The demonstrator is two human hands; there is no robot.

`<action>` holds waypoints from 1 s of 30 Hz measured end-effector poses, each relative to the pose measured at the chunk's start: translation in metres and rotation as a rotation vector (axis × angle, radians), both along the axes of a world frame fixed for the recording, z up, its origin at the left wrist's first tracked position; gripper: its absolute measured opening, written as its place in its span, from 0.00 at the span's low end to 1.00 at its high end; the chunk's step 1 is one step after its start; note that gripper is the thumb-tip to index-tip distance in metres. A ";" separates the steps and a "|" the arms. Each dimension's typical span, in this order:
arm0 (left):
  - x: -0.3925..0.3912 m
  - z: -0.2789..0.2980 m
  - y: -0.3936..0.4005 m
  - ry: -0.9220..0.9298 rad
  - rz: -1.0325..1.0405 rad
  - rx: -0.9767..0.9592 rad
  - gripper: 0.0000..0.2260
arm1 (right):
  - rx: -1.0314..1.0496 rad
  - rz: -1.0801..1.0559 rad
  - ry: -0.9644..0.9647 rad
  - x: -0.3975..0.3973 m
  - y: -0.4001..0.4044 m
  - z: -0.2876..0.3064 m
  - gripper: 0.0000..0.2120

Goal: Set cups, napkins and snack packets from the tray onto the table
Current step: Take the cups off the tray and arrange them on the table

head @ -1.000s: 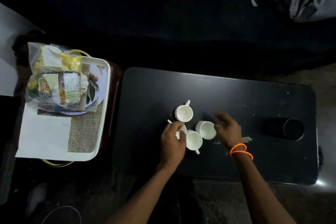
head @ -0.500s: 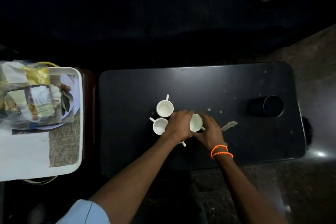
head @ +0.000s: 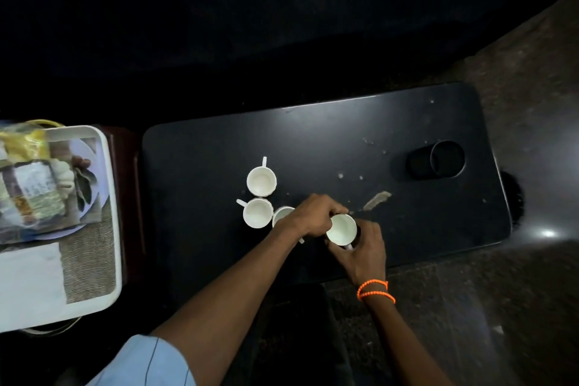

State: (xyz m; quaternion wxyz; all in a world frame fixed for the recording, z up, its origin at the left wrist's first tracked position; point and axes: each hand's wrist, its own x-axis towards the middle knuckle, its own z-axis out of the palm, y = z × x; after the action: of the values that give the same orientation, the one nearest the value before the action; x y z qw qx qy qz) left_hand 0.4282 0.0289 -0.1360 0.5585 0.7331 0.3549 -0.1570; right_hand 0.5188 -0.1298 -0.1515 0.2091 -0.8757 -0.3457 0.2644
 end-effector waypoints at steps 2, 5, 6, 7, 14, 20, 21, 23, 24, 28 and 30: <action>0.001 -0.002 -0.003 0.006 -0.021 -0.016 0.22 | -0.013 0.000 -0.020 -0.001 -0.007 0.000 0.28; 0.004 -0.006 -0.008 0.005 -0.019 -0.053 0.21 | -0.050 0.002 -0.071 -0.002 -0.016 -0.001 0.30; 0.005 -0.006 -0.010 0.005 -0.014 -0.060 0.20 | -0.075 -0.001 -0.083 -0.003 -0.018 -0.001 0.30; 0.005 -0.007 -0.011 0.008 -0.009 -0.066 0.20 | -0.100 -0.005 -0.087 -0.003 -0.019 0.000 0.30; 0.004 -0.007 -0.023 0.019 0.012 -0.059 0.21 | -0.197 0.004 -0.056 -0.005 -0.024 0.005 0.32; -0.021 0.021 -0.038 -0.119 0.545 0.123 0.22 | -0.234 0.015 -0.146 -0.005 -0.015 0.015 0.51; -0.030 0.027 -0.043 -0.149 0.684 0.165 0.21 | -0.181 0.005 -0.166 -0.008 -0.012 0.019 0.50; -0.050 0.034 -0.058 -0.139 0.908 0.239 0.16 | -0.039 0.030 -0.184 -0.015 -0.002 0.026 0.40; -0.059 0.037 -0.066 -0.096 1.007 0.247 0.14 | 0.038 0.054 -0.176 -0.019 0.004 0.029 0.34; -0.084 0.034 -0.088 0.242 1.339 0.049 0.08 | 0.215 0.133 0.042 -0.049 0.036 0.037 0.19; -0.091 0.027 -0.088 0.342 1.392 -0.178 0.11 | 0.161 0.116 0.194 -0.061 0.053 0.037 0.20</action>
State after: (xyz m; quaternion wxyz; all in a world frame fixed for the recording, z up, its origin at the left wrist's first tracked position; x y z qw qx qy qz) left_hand 0.3374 -0.0590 -0.1088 0.5232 0.2537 0.8081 0.0943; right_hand 0.4578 -0.0764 -0.1145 0.2956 -0.8050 -0.3938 0.3311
